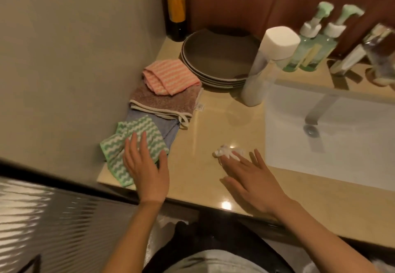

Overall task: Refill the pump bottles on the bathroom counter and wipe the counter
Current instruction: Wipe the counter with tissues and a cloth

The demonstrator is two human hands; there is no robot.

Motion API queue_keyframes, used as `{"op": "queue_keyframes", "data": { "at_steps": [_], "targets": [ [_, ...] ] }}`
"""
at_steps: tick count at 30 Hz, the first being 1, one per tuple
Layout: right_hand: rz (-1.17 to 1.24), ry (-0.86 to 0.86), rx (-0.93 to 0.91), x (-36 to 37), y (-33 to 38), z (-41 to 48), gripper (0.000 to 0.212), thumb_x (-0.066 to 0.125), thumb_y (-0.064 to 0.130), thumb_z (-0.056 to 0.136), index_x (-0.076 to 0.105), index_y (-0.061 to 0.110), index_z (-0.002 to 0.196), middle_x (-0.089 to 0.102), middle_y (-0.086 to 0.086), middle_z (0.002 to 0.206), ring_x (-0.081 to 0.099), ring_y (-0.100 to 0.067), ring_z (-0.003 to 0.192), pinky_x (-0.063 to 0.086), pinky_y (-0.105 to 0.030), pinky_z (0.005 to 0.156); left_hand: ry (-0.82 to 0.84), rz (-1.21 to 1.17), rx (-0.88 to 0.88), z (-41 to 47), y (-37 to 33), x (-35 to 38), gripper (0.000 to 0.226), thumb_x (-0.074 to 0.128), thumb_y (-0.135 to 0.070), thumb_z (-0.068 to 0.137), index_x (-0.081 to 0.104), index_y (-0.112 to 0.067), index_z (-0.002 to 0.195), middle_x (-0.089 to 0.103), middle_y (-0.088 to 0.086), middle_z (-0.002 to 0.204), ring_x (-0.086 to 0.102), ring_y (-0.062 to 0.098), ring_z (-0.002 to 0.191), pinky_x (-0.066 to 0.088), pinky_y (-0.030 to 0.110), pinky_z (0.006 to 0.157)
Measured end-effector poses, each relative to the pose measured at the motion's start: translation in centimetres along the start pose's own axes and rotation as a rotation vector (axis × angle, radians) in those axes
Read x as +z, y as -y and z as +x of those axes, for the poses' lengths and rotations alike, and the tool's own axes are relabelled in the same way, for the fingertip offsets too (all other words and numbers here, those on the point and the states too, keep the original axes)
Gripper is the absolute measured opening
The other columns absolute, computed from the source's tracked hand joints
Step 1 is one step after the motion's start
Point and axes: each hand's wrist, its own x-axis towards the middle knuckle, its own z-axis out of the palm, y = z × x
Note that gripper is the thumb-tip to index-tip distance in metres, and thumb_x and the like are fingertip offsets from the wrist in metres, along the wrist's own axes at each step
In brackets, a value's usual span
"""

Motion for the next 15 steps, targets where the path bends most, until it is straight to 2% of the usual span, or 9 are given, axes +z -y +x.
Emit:
{"op": "queue_keyframes", "data": {
  "at_steps": [2,4,10,12,15],
  "targets": [
    [0.016,-0.011,0.059,-1.0,-1.2,2.1,0.055,0.011,0.053,0.097,0.011,0.035,0.148,0.022,0.011,0.155,0.005,-0.011,0.145,-0.009,-0.042,0.115,0.155,0.178,0.023,1.8,0.7,0.7,0.056,0.039,-0.034,0.1,0.02,-0.016,0.149,0.009,0.005,0.159,-0.003,0.021,0.146,-0.002,0.046,0.117],
    [0.046,-0.036,0.103,-1.9,-2.3,4.8,0.05,0.017,0.048,0.099,0.013,0.035,0.148,0.024,0.008,0.155,0.008,-0.015,0.145,-0.009,-0.042,0.114,0.207,0.292,-0.002,2.7,1.3,1.0,0.059,0.034,-0.039,0.099,0.018,-0.015,0.151,0.008,0.005,0.16,-0.002,0.021,0.147,-0.001,0.046,0.117],
    [0.08,-0.069,0.214,-2.2,-3.0,11.7,0.053,0.022,0.049,0.098,0.02,0.028,0.147,0.032,-0.003,0.152,0.017,-0.026,0.144,0.003,-0.049,0.116,0.15,0.43,0.021,2.5,1.6,1.7,0.06,0.03,-0.044,0.098,0.027,-0.012,0.148,0.021,0.007,0.157,0.011,0.025,0.145,0.009,0.048,0.114],
    [0.064,-0.114,0.167,-1.5,-1.9,11.1,0.054,0.023,0.047,0.099,0.02,0.025,0.147,0.024,-0.005,0.155,0.013,-0.028,0.144,0.004,-0.048,0.117,0.145,0.441,0.024,2.6,1.8,1.8,0.059,0.027,-0.046,0.099,0.028,-0.012,0.147,0.022,0.007,0.156,0.013,0.025,0.145,0.01,0.048,0.114],
    [0.105,-0.14,0.011,-0.5,-0.2,8.4,0.053,0.024,0.043,0.1,0.017,0.024,0.15,0.017,-0.001,0.157,0.007,-0.022,0.146,-0.003,-0.042,0.117,0.139,0.445,0.02,2.7,1.9,1.8,0.064,0.022,-0.048,0.094,0.032,-0.011,0.146,0.026,0.008,0.155,0.016,0.026,0.144,0.012,0.048,0.113]
  ]
}}
